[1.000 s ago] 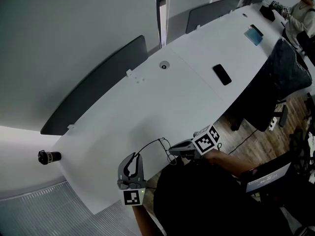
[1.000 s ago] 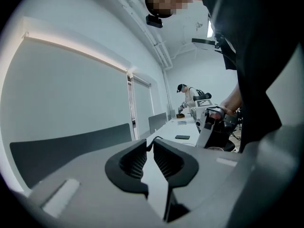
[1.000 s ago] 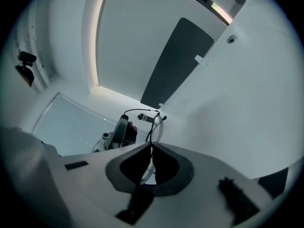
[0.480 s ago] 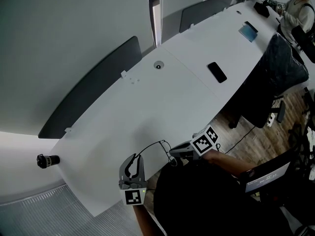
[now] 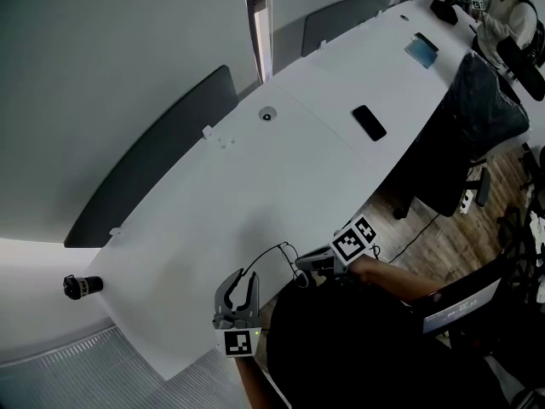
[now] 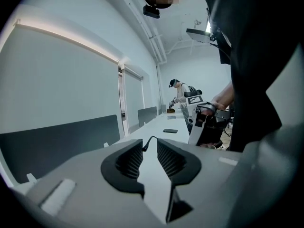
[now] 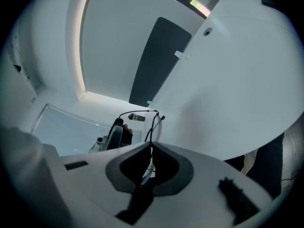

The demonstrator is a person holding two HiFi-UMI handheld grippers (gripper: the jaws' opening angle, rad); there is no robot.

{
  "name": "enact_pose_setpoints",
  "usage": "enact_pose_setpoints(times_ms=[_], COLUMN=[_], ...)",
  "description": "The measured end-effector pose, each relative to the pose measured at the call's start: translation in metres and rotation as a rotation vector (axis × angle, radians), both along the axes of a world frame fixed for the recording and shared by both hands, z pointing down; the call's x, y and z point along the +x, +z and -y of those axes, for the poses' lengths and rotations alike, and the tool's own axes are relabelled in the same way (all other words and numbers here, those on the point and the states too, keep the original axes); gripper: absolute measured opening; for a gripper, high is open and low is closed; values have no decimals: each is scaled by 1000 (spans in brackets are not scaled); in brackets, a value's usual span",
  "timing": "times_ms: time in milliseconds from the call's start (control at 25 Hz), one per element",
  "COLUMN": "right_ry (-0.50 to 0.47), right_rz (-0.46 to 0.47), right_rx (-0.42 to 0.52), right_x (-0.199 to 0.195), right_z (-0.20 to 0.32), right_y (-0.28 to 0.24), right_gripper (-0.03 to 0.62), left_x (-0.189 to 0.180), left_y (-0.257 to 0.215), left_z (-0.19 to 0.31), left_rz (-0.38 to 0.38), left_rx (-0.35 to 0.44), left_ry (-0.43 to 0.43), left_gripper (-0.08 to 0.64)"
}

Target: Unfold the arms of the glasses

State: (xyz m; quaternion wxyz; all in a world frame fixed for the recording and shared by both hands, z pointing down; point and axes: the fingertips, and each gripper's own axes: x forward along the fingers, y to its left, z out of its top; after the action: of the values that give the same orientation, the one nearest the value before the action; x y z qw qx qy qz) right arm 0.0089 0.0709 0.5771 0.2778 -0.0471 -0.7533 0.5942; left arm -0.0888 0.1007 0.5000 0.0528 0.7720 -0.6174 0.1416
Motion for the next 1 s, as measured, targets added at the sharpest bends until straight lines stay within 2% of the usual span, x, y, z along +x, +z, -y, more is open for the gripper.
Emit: enact_pose_setpoints(times_ms=[440, 760, 880, 1000], right_ry=[-48, -51, -79, -114], right_rz=[-103, -108, -103, -98], right_rx=[-11, -31, -40, -41], right_x=[18, 21, 20, 22], right_z=[5, 5, -2, -7], right_y=[19, 18, 14, 11], right_gripper=[17, 17, 17, 17], left_x=[19, 26, 28, 33], left_y=[52, 83, 97, 108], left_z=[-11, -21, -16, -4], left_rz=[-107, -157, -236, -383], left_rx=[-106, -135, -140, -132], left_ry=[50, 85, 128, 203], left_gripper=[132, 135, 135, 135])
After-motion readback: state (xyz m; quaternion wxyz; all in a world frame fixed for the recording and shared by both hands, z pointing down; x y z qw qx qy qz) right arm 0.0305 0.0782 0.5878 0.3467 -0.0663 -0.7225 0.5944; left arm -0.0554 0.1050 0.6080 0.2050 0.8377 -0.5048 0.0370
